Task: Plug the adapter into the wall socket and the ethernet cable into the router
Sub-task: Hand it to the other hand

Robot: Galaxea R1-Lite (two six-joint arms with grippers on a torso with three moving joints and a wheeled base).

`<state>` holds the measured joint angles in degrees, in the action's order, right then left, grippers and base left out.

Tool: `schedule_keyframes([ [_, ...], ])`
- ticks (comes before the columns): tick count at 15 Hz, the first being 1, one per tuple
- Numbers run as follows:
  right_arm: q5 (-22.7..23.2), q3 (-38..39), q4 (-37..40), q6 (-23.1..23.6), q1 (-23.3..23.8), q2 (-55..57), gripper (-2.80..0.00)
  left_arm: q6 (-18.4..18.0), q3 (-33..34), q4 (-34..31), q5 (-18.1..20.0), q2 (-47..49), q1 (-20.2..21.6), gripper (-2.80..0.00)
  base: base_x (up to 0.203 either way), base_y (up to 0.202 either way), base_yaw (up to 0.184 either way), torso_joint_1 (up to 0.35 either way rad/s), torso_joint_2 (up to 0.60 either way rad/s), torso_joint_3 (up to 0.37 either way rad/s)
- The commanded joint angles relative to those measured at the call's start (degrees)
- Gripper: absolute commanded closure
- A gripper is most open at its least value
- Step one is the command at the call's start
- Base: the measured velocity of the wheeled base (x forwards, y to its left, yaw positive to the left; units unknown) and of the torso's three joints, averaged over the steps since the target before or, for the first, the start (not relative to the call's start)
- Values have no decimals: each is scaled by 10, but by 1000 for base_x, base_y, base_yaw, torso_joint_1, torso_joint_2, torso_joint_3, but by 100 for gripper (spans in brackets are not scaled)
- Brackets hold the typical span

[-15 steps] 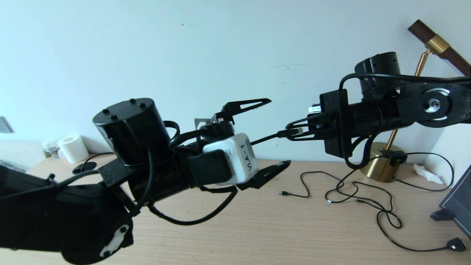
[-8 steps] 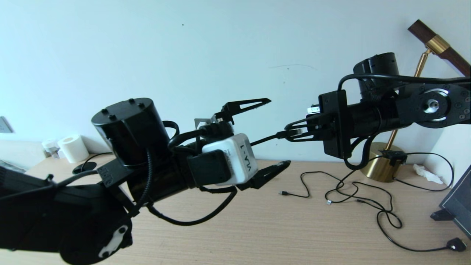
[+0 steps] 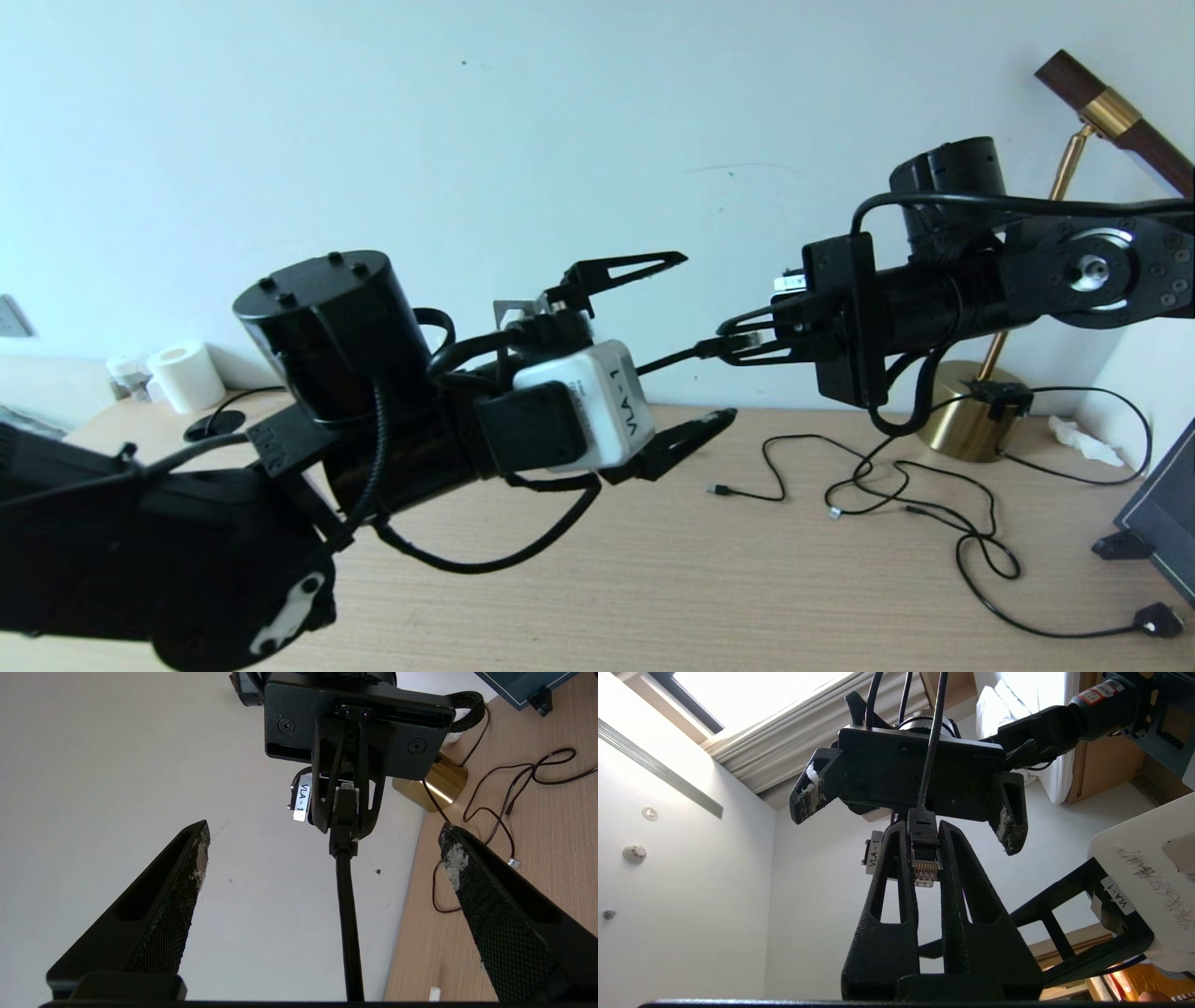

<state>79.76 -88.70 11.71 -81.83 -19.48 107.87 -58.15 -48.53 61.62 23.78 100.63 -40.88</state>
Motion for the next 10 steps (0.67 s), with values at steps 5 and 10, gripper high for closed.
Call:
schedule_keyframes([
  [5, 5, 0, 0, -3, 0, 0, 0, -2, 0, 3, 1, 6, 0, -280, 0, 0, 0, 0, 0, 0],
  [10, 4, 3, 0, 1, -4, 0, 0, -2, 1, 3, 1, 4, 0, 0, 0, 0, 0, 0, 0, 0],
])
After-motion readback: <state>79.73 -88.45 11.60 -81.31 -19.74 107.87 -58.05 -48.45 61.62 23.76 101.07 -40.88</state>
